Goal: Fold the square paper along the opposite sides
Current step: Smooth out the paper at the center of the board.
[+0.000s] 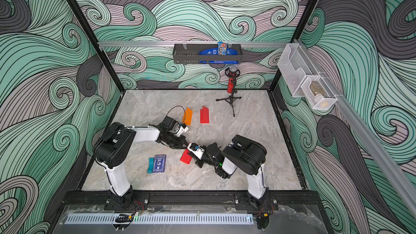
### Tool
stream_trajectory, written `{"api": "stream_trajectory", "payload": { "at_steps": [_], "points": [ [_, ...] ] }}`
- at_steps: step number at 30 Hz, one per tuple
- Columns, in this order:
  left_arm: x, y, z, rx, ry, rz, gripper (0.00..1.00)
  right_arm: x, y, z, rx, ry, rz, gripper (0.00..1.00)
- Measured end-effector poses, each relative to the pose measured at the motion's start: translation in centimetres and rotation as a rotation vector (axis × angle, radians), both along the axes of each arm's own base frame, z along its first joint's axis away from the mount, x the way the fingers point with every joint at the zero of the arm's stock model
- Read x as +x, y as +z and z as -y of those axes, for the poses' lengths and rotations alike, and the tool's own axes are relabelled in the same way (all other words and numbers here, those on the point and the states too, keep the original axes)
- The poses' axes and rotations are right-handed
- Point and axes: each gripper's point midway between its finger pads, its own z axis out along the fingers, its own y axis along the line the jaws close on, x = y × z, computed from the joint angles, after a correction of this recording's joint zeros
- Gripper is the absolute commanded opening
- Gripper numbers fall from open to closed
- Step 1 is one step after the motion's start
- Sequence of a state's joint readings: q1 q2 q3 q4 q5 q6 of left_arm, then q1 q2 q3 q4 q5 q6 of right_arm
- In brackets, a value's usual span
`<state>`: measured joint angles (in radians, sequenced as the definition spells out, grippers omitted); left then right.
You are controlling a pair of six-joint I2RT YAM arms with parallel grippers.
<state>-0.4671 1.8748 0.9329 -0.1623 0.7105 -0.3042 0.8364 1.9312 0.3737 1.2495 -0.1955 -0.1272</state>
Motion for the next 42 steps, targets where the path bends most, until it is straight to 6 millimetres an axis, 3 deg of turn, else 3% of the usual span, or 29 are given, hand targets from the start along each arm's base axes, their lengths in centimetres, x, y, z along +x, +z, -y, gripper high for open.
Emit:
{"api": "stream_trajectory", "payload": {
  "at_steps": [9,15,19,23,27,36,42],
  "points": [
    [0.1,0.0,-0.1,0.005,0.004,0.002,0.00,0.6,-1.1,-0.7,-0.036,0.003,-0.032,0.13],
    [0.4,0.1,-0.2,0.014,0.008,0.008,0.15,0.8,-1.6,-1.1,-0.049,0.006,-0.046,0.13],
    [0.6,0.2,-0.1,0.017,0.009,0.013,0.19,0.8,-1.7,-1.2,-0.051,0.012,-0.052,0.13],
    [0.8,0.2,-0.2,0.026,0.012,0.015,0.14,0.8,-1.7,-1.3,-0.051,0.015,-0.054,0.13],
    [0.9,0.0,-0.5,0.047,0.019,0.022,0.00,0.8,-1.7,-1.4,-0.053,0.016,-0.056,0.13],
    [1.0,0.0,-0.6,0.055,0.020,0.024,0.00,0.7,-1.2,-1.5,-0.045,0.027,-0.059,0.13],
    [1.2,-0.1,-0.7,0.066,0.026,0.028,0.00,0.8,0.9,-1.3,-0.017,0.028,-0.029,0.13]
  ]
}}
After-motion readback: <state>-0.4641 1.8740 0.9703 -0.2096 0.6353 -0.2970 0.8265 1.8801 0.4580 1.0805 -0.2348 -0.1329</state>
